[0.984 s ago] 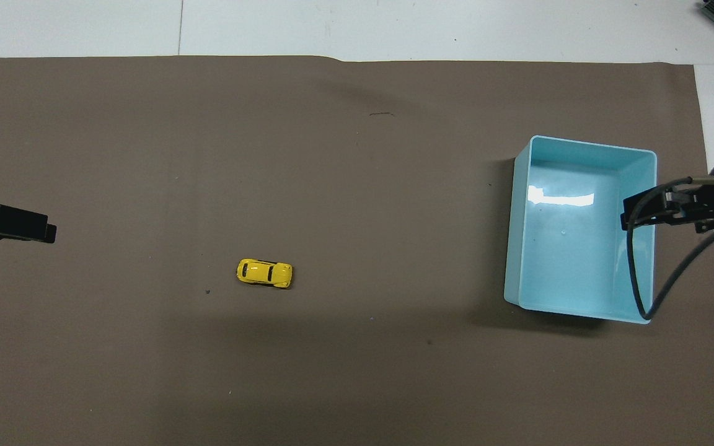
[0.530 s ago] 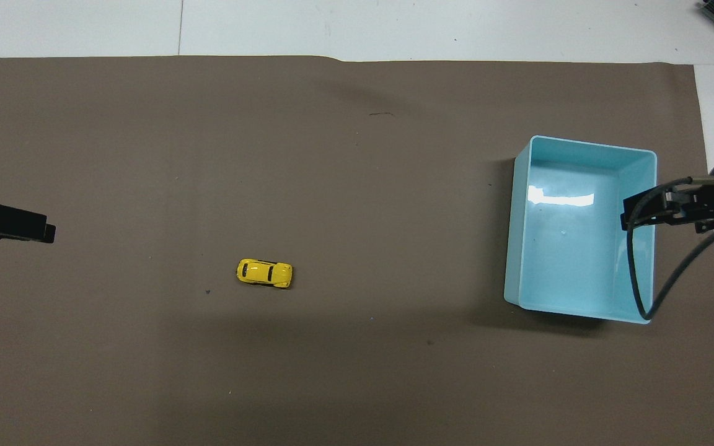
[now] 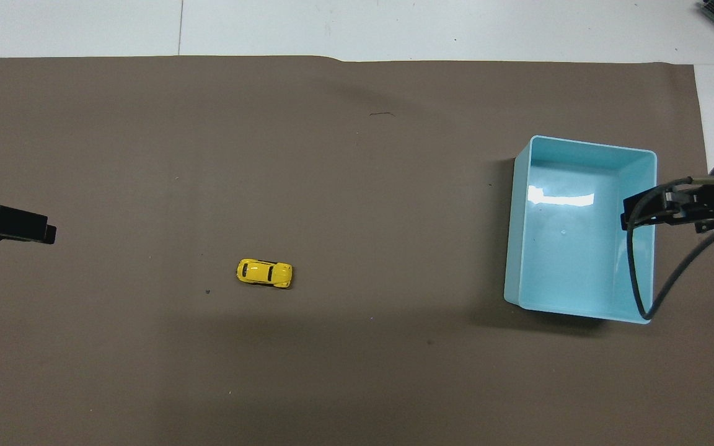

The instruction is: Wind up and store yellow beetle car

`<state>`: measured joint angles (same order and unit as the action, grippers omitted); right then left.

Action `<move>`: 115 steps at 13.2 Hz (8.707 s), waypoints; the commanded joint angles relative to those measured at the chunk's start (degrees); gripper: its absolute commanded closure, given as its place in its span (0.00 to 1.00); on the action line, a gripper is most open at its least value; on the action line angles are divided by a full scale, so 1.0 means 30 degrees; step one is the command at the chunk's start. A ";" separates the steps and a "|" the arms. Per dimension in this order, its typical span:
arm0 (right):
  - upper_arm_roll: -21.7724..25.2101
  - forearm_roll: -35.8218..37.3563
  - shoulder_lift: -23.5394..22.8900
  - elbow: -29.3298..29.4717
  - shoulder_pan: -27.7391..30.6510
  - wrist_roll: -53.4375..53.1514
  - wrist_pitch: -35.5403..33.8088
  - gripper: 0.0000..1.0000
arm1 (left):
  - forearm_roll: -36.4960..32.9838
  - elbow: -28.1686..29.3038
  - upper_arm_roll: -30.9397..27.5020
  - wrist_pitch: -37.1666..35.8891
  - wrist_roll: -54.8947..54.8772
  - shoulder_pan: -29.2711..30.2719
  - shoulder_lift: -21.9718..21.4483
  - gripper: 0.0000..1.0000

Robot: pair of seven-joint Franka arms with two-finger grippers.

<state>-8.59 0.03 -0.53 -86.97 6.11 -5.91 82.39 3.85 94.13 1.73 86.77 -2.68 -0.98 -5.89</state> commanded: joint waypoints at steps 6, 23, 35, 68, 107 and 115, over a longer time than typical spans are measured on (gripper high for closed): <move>-0.0066 -0.0509 0.0147 -0.0160 0.0308 0.0476 0.0338 0.00 | 0.0209 0.0529 0.0009 -0.0095 -0.0103 0.0094 -0.0467 0.00; -0.0066 -0.0422 0.0147 -0.0160 0.0308 0.0535 0.0338 0.00 | 0.0121 0.1787 0.0038 -0.0329 0.5707 0.0035 -0.0584 0.00; -0.0066 -0.0480 0.0148 -0.0160 0.0308 0.0506 0.0309 0.00 | 0.0121 0.5441 0.0067 0.2034 2.6949 -0.1193 -0.1430 0.00; -0.0066 -0.0480 0.0177 -0.0160 0.0308 0.0506 0.0280 0.00 | 0.0297 1.2980 0.0038 1.9827 4.0591 -0.8403 0.3898 0.00; -0.0066 -0.0451 0.0177 -0.0160 0.0308 0.0506 0.0279 0.00 | 0.0209 1.1836 -0.0050 1.9183 4.0185 -0.5415 0.5774 1.00; -0.0066 -0.0451 0.0177 -0.0160 0.0308 0.0506 0.0279 0.00 | 0.0209 1.1635 -0.0050 1.8630 3.9360 -0.4887 0.5743 1.00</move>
<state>-8.59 0.03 -0.53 -86.97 6.13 -5.91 82.39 4.27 128.78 1.73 142.75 117.44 -17.06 8.57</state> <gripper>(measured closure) 0.000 0.537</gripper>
